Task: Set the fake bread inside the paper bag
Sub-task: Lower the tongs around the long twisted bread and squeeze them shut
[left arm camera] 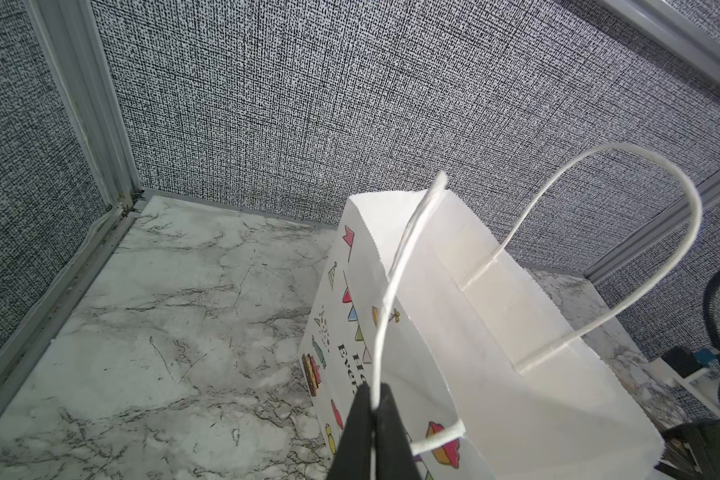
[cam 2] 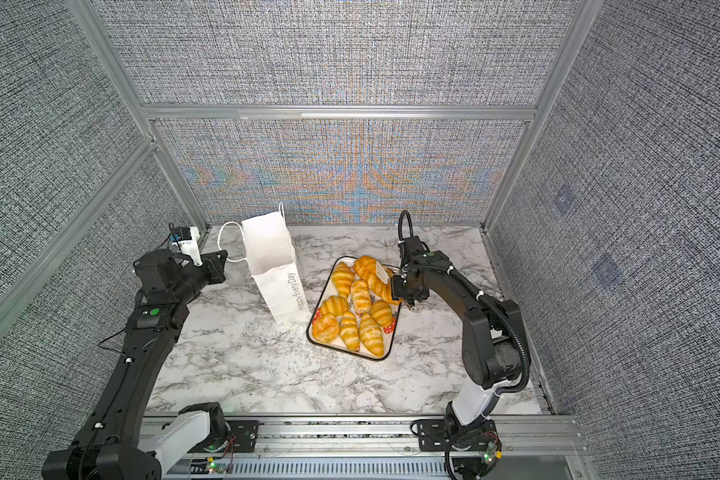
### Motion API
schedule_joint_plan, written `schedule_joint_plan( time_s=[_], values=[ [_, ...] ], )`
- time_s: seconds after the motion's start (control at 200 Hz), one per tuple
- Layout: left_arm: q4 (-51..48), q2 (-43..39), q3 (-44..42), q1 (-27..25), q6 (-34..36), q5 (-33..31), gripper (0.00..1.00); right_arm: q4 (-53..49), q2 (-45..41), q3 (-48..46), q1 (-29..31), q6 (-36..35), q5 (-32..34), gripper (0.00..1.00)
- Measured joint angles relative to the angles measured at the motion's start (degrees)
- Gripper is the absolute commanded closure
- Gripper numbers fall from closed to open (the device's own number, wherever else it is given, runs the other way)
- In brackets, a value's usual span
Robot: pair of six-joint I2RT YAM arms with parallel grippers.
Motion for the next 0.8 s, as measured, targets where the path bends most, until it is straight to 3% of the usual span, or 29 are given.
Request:
schedule_joint_plan(
  time_s=[0.8],
  values=[
    [0.0,0.1,0.0,0.1,0.0,0.0,0.93,1.9,1.1,0.5,-0.7,-0.2,-2.4,0.45]
  ],
)
